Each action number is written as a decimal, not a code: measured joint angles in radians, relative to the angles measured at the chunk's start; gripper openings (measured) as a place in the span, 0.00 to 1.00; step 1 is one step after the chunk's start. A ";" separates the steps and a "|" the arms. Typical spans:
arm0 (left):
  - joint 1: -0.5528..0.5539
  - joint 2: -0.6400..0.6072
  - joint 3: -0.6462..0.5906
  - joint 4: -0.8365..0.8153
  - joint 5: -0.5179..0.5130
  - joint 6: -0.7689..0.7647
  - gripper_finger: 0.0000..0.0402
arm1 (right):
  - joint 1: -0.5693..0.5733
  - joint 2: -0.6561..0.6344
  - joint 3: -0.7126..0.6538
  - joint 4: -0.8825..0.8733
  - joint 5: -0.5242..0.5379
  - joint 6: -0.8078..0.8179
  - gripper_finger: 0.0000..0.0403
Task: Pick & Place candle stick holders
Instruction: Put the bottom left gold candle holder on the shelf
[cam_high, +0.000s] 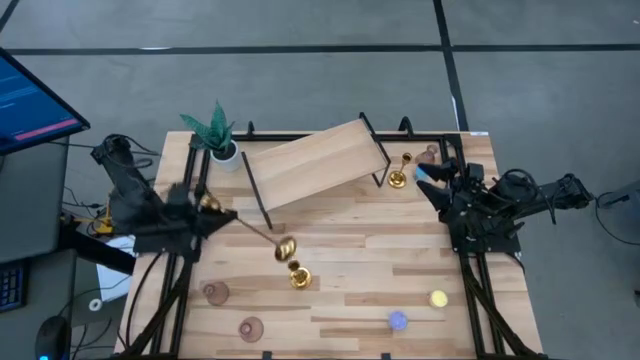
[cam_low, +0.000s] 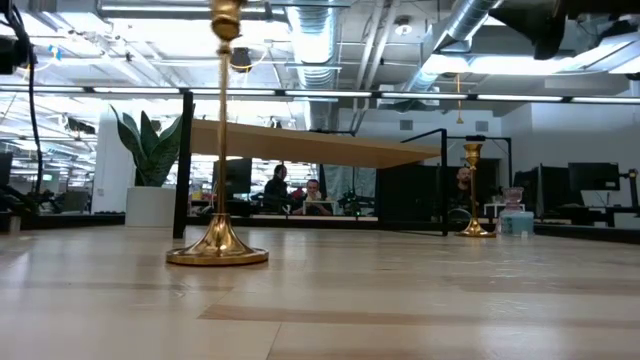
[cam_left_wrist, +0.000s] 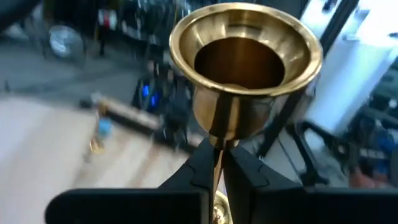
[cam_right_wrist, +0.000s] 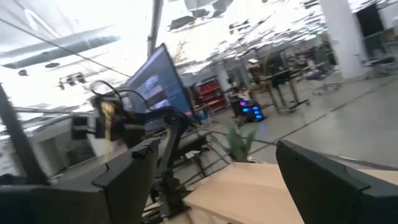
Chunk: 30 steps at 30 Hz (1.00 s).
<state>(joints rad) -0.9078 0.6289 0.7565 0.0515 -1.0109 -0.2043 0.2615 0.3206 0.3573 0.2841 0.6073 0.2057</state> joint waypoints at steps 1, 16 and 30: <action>0.000 -0.002 0.000 0.039 -0.016 0.061 0.04 | 0.000 0.000 0.000 0.000 0.007 -0.005 0.79; 0.258 0.050 0.124 0.136 -0.272 0.589 0.04 | -0.001 0.000 0.000 0.000 0.062 -0.032 0.79; 0.768 0.321 0.352 0.138 0.108 0.642 0.04 | -0.039 0.000 0.000 -0.015 0.165 -0.032 0.79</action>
<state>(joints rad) -0.1393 0.9494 1.1083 0.1890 -0.9027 0.4374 0.2226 0.3206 0.3573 0.2691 0.7719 0.1738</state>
